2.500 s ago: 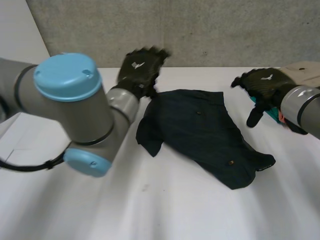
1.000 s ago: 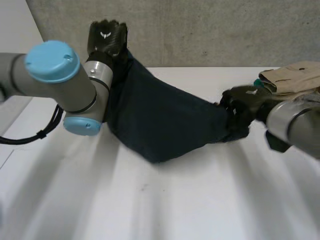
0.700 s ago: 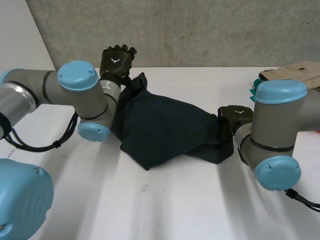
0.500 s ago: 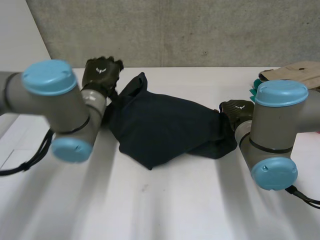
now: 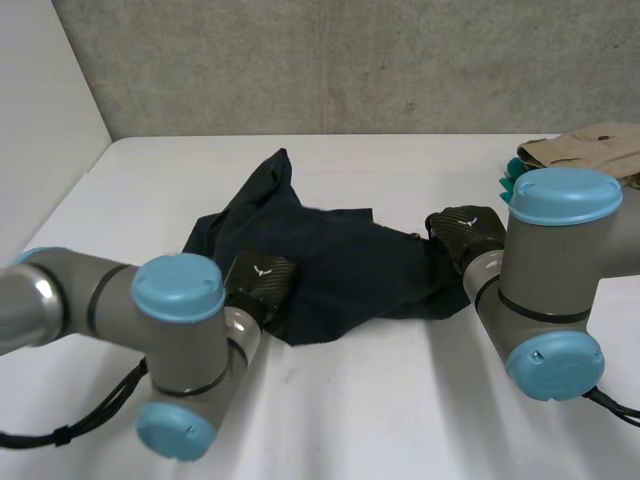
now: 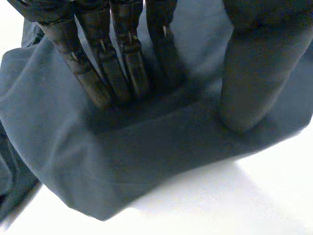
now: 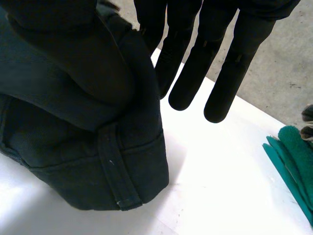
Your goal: Fold the laundry.
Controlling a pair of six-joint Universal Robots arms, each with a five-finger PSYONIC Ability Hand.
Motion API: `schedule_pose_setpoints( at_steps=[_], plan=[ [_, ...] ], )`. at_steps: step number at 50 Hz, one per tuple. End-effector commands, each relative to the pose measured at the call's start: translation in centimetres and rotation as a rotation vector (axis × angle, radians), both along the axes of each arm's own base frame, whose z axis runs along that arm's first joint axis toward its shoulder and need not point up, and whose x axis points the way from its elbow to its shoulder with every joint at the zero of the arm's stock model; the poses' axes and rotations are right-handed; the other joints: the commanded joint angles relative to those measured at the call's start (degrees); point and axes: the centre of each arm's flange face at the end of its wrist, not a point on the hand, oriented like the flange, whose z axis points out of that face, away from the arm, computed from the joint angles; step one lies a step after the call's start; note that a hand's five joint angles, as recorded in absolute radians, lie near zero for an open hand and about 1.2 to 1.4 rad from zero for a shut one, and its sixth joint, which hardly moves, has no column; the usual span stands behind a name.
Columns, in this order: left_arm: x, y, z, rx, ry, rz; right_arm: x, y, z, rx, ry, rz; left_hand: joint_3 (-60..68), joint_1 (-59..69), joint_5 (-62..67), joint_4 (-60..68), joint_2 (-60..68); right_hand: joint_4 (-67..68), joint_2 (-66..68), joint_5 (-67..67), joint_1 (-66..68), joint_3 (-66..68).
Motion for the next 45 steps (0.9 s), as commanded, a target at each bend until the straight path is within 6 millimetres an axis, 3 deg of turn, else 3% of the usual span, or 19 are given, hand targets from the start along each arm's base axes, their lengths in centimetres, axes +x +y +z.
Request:
schedule_pose_setpoints(
  at_steps=[1,3,7,8,11,12,15,16,19,20,23,24,28,33,37,42,45],
  plan=[
    [-0.4,-2.4,-0.4,-0.06,-0.053,0.024,-0.7,-0.1,0.7,-0.008,-0.004,-0.005,36.06,34.29,36.09,35.83,35.9,11.43,12.5,11.7,16.52,11.8],
    [-0.4,-2.5,0.4,-0.074,-0.044,0.03,-0.9,-0.1,1.0,-0.013,-0.001,-0.005,36.06,34.29,36.09,35.83,35.9,11.43,12.5,11.7,16.52,11.8],
    [-0.2,-2.0,4.3,-0.134,0.021,0.028,-0.9,0.2,2.4,-0.044,0.026,0.038,36.06,34.29,36.09,35.83,35.9,11.43,12.5,11.7,16.52,11.8],
    [0.0,-1.5,6.9,-0.176,0.068,0.025,-0.7,0.5,3.2,-0.064,0.046,0.078,36.06,34.29,36.09,35.83,35.9,11.43,12.5,11.7,16.52,11.8],
    [0.4,-0.7,11.7,-0.258,0.158,0.012,-0.3,1.0,4.8,-0.104,0.078,0.156,36.06,34.29,36.09,35.83,35.9,11.43,12.5,11.7,16.52,11.8],
    [0.7,-0.1,14.6,-0.308,0.221,-0.001,0.0,1.2,6.0,-0.138,0.098,0.201,36.06,34.29,36.09,35.83,35.9,11.43,12.5,11.7,16.52,11.8],
    [1.3,0.8,18.3,-0.367,0.294,-0.025,0.2,1.4,8.4,-0.199,0.11,0.231,36.06,34.29,36.09,35.83,35.9,11.43,12.5,11.7,16.52,11.8],
    [1.9,1.2,20.6,-0.401,0.327,-0.03,0.1,1.4,10.3,-0.239,0.099,0.214,36.06,34.29,36.09,35.83,35.9,11.43,12.5,11.7,16.52,11.8],
    [2.9,1.8,23.8,-0.442,0.367,-0.029,-0.4,1.5,13.9,-0.31,0.064,0.17,36.06,34.29,36.09,35.83,35.9,11.43,12.5,11.7,16.52,11.8],
    [3.6,2.1,26.0,-0.474,0.392,-0.019,-0.7,1.8,16.2,-0.355,0.035,0.154,36.06,34.29,36.09,35.83,35.9,11.43,12.5,11.7,16.52,11.8],
    [4.8,2.4,29.3,-0.528,0.43,0.005,-1.2,2.4,19.7,-0.427,-0.01,0.146,36.06,34.29,36.09,35.83,35.9,11.43,12.5,11.7,16.52,11.8],
    [5.6,2.6,31.3,-0.565,0.459,0.019,-1.4,2.8,21.7,-0.47,-0.038,0.145,36.06,34.29,36.09,35.83,35.9,11.43,12.5,11.7,16.52,11.8],
    [7.3,2.7,35.7,-0.668,0.543,0.057,-1.9,3.7,25.6,-0.558,-0.099,0.15,36.06,34.29,36.09,35.83,35.9,11.43,12.5,11.7,16.52,11.8],
    [8.8,2.4,39.0,-0.747,0.625,0.084,-2.2,4.1,27.9,-0.614,-0.135,0.139,36.06,34.29,36.09,35.83,35.9,11.43,12.5,11.7,16.52,11.8],
    [8.8,1.8,39.6,-0.747,0.661,0.063,-2.4,4.2,28.6,-0.632,-0.162,0.129,36.06,34.29,36.09,35.83,35.9,11.43,12.5,11.7,16.52,11.8],
    [7.8,-1.5,37.1,-0.67,0.649,0.064,-1.9,3.2,27.5,-0.597,-0.195,0.131,36.06,34.29,36.09,35.83,35.9,11.43,12.5,11.7,16.52,11.8],
    [6.9,-5.1,33.6,-0.581,0.616,0.08,-1.0,1.5,25.4,-0.551,-0.197,0.135,36.06,34.29,36.09,35.83,35.9,11.43,12.5,11.7,16.52,11.8]
  ],
)
